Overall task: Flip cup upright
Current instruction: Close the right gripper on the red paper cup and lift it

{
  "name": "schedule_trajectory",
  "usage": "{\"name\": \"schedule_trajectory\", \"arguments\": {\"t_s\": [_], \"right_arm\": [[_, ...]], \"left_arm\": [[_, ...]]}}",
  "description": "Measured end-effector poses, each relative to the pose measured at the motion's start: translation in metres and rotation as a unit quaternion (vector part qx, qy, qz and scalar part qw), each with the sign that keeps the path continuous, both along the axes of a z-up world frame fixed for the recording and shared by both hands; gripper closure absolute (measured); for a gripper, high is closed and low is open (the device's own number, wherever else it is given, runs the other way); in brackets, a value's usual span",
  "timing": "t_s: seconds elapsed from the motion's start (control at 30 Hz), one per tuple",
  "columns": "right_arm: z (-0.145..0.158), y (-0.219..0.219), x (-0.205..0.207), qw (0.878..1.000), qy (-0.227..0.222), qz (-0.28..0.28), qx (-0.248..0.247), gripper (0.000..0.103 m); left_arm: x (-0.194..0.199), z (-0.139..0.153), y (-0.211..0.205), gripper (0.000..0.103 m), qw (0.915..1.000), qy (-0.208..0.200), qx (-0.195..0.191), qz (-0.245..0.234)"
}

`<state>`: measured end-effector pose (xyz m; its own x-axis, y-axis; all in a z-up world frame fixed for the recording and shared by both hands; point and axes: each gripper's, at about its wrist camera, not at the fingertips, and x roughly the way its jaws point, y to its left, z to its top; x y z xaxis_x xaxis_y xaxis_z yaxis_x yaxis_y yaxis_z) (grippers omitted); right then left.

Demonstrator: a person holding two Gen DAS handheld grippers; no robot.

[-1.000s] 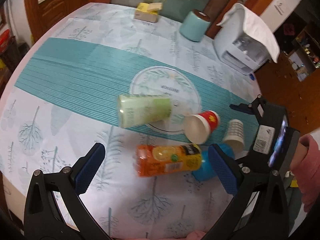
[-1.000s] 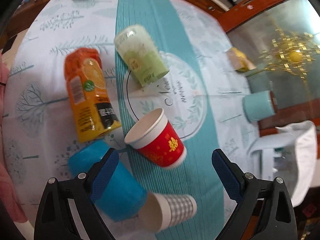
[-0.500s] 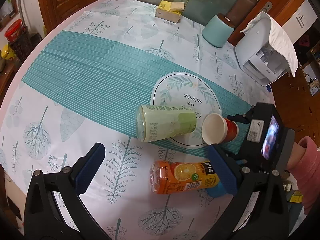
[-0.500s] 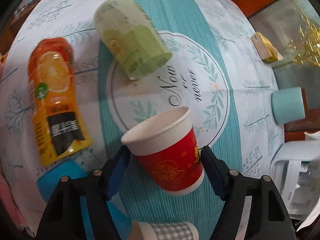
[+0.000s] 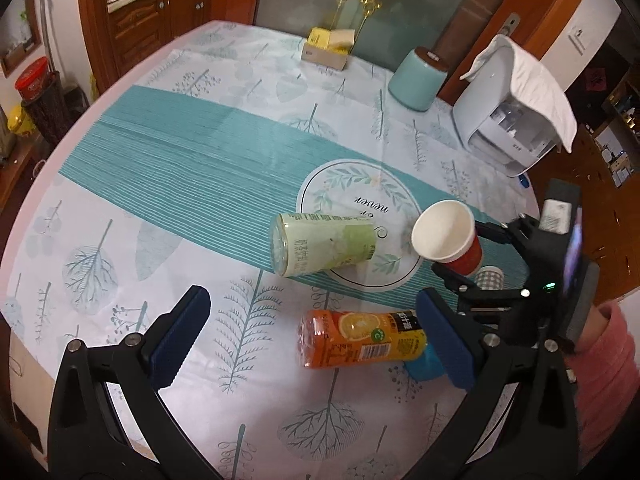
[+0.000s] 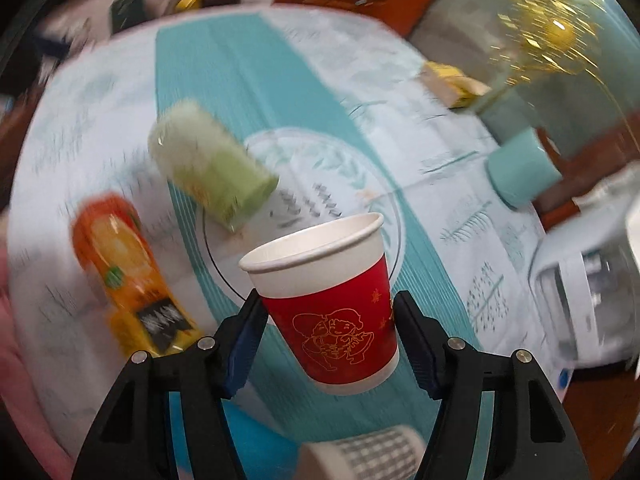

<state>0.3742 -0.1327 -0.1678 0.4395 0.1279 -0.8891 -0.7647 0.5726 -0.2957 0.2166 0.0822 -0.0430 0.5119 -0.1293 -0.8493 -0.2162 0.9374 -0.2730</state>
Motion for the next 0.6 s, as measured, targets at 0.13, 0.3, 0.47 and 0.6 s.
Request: {"name": "schedule_trajectory", "arguments": {"t_s": [0.13,0.3,0.47,0.6], "right_arm": [[0.032,-0.009,-0.024,0.995,0.006,-0.061,0.074,0.038],[0.066,-0.024,-0.075,0.975,0.022,-0.163,0.147,0.038],[0.077,-0.05,-0.122,0.929,0.086,-0.276,0.231,0.038],[0.064,-0.075,-0.164,0.875,0.164,-0.349,0.292,0.037]], "left_arm": [[-0.024,0.015,0.001,0.001,0.9998,-0.02,-0.001,0.004],[-0.055,0.029,-0.001,0.001,0.9992,-0.04,0.007,0.005],[-0.086,0.031,-0.004,0.001,0.999,-0.04,0.018,0.001],[-0.113,0.023,-0.008,0.001,0.9995,-0.022,0.021,-0.004]]}}
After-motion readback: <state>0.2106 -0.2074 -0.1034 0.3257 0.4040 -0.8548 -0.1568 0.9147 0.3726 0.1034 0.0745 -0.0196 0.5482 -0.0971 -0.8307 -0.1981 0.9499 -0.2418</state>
